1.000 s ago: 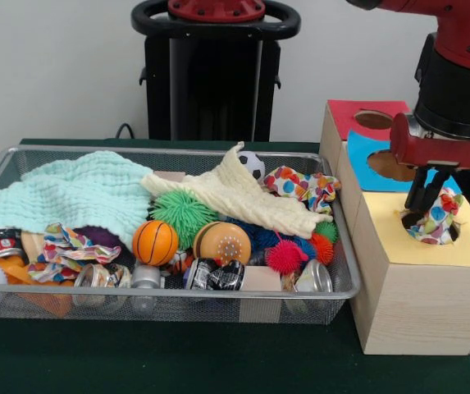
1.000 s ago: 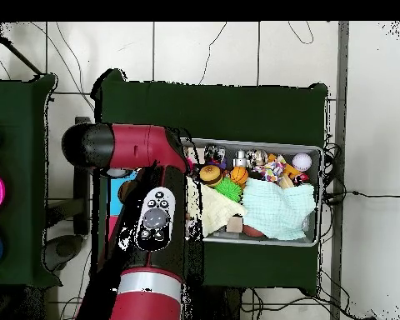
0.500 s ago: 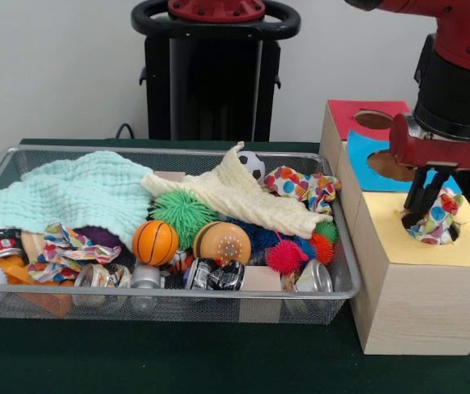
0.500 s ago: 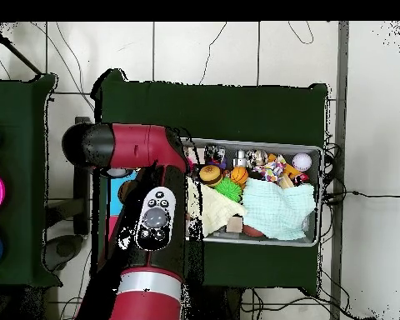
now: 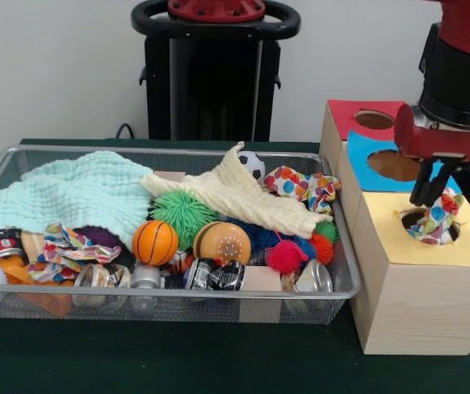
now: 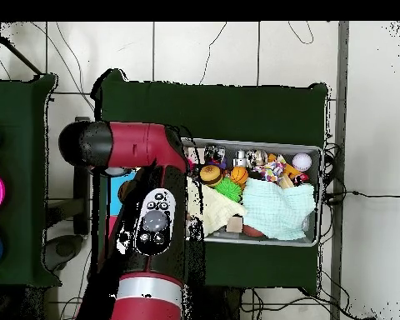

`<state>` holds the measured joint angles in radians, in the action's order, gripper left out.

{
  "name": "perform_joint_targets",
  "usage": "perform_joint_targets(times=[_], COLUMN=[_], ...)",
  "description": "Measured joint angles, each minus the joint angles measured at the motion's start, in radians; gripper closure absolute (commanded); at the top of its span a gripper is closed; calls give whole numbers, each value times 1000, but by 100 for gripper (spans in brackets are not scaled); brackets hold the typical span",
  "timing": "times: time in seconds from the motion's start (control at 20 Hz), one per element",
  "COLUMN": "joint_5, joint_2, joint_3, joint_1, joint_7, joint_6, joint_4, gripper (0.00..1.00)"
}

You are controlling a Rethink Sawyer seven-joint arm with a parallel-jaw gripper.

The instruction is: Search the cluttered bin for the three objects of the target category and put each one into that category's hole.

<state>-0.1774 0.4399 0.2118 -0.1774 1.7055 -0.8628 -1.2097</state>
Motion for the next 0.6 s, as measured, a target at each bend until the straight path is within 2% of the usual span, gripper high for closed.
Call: perform_joint_targets(times=[0.6], joint_5=[0], joint_2=[28], joint_3=[0], joint_1=[3], joint_7=[0], joint_6=[0], joint_4=[0], gripper=[100])
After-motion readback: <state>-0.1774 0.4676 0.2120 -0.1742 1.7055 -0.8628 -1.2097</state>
